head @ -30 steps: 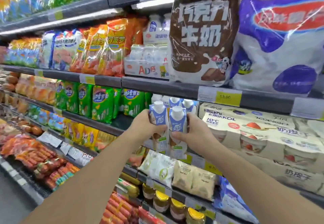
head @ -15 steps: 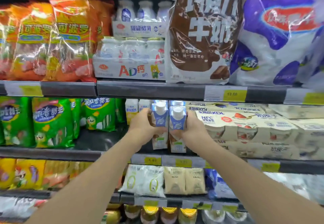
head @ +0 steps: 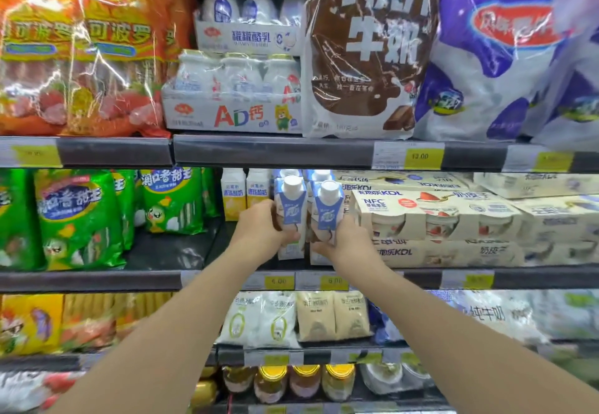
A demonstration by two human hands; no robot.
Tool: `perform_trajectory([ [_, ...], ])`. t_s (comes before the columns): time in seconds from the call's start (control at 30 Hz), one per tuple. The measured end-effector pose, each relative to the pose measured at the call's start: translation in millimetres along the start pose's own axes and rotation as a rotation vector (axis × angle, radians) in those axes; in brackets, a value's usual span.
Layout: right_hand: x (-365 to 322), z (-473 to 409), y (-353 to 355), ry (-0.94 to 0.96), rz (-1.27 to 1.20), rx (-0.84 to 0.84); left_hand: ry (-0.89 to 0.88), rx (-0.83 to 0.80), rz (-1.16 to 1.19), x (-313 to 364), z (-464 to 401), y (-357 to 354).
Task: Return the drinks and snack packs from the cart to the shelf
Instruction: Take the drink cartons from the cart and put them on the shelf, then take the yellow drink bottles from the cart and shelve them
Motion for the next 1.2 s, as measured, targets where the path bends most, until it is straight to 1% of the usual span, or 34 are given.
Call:
perform_trajectory([
  [0.33,0.0,0.7,-6.0,-0.012,0.001,0.065,-0.005,0.001,-0.007,-0.4,-5.1,-2.5],
  [0.53,7.3,10.7,-12.1,-0.048,0.022,0.049,-0.012,0.004,-0.012,-1.3,-3.7,-3.5],
  [0.67,6.6,25.7,-11.2,0.039,-0.011,0.025,0.017,0.018,-0.029,-0.3,0.6,-2.7],
  [0.8,4.9,49.0,0.8,0.145,0.009,0.015,0.069,0.045,-0.191,-0.7,20.9,2.5],
  [0.87,7.9,64.8,18.0,0.197,0.048,0.001,0.02,0.091,-0.3,5.7,40.5,6.2],
  [0.93,17.5,81.6,43.5,0.243,0.091,0.01,-0.063,0.104,-0.371,23.6,64.5,2.6],
  [1.07,69.4,118.6,107.6,0.215,0.24,0.031,-0.232,0.13,-0.462,86.3,113.6,-32.8],
  [1.13,108.9,141.8,145.4,0.158,0.32,0.049,-0.358,0.081,-0.531,123.0,137.6,-70.8],
  [1.2,151.9,169.3,185.0,0.095,0.408,0.054,-0.512,-0.026,-0.63,159.4,165.3,-124.0],
])
Point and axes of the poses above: each hand's wrist, its own z-axis away from the middle knuckle, its own y-axis out of the back of the hand, x = y × z, the point moved 4 cm from there along -z, towards the middle knuckle, and after that the axes turned 12 degrees about y, right-handed, at the moved point
